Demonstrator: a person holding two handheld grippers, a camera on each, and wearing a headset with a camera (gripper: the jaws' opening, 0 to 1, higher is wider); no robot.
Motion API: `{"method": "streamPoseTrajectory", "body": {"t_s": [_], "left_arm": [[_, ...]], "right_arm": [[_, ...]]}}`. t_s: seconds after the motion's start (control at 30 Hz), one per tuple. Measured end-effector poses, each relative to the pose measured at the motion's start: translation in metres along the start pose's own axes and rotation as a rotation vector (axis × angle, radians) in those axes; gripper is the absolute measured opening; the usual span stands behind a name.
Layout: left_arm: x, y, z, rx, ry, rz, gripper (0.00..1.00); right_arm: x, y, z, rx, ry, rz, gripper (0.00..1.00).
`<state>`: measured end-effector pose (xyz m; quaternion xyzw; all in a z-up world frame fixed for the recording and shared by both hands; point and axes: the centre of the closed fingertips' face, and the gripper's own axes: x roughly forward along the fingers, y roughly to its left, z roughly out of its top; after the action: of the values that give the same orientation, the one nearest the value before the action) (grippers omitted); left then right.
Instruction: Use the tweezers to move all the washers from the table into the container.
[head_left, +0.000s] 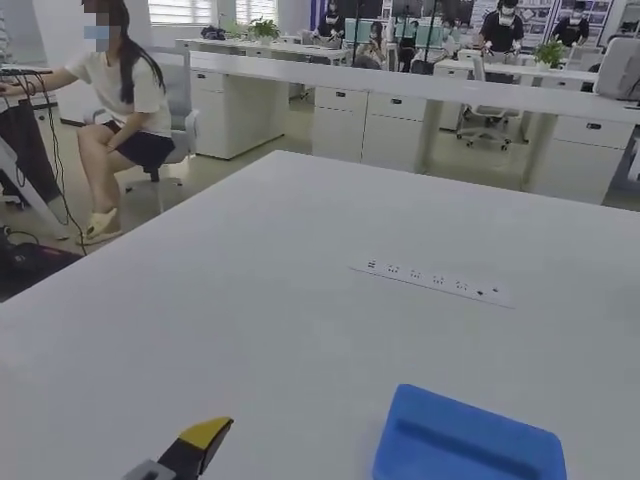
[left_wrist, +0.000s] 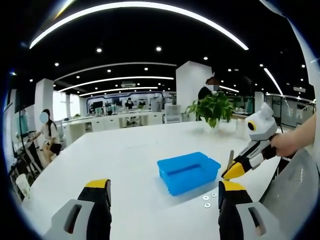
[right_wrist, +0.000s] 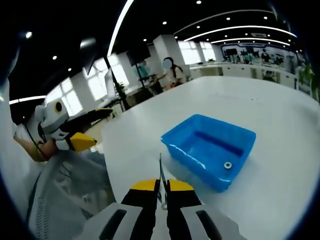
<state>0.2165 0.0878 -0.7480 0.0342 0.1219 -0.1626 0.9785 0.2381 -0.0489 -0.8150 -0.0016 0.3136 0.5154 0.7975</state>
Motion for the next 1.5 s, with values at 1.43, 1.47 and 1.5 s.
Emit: {"method": "streamPoseTrajectory", "body": {"t_s": [1.43,1.47,1.5], "left_arm": [[-0.001,-0.002,0.002,-0.029,-0.012,-0.016,0.86],[0.0,-0.004,0.0,-0.023,-0.005,-0.021,0.85],[0.0,-0.004,0.0,-0.021,-0.001,-0.023,0.85]], "right_arm": [[0.011,-0.004,-0.016,0.033,0.056,-0.115,0.01],[0.011,-0.007,-0.014,0.052,0.04,-0.114,0.01],[0.011,-0.008,-0.014,0.093,0.038,-0.1,0.01]]}}
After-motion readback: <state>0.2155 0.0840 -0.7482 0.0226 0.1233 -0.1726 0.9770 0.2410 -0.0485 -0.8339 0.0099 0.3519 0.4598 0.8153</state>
